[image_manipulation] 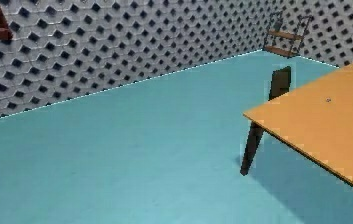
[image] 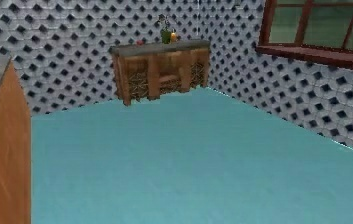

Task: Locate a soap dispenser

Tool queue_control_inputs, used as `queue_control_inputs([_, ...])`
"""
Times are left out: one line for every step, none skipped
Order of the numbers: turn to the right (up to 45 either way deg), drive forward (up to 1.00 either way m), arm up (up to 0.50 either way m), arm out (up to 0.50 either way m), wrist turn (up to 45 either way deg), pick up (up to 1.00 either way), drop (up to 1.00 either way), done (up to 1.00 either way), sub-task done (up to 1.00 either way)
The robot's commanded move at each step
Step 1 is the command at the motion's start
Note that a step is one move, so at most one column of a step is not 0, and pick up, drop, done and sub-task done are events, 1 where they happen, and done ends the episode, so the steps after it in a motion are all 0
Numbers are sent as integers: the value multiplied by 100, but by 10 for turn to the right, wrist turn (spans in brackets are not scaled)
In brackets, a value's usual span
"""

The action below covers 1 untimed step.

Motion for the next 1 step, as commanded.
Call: queue_control_inputs([-30, 0, 0, 0, 0, 0, 0, 0, 0])
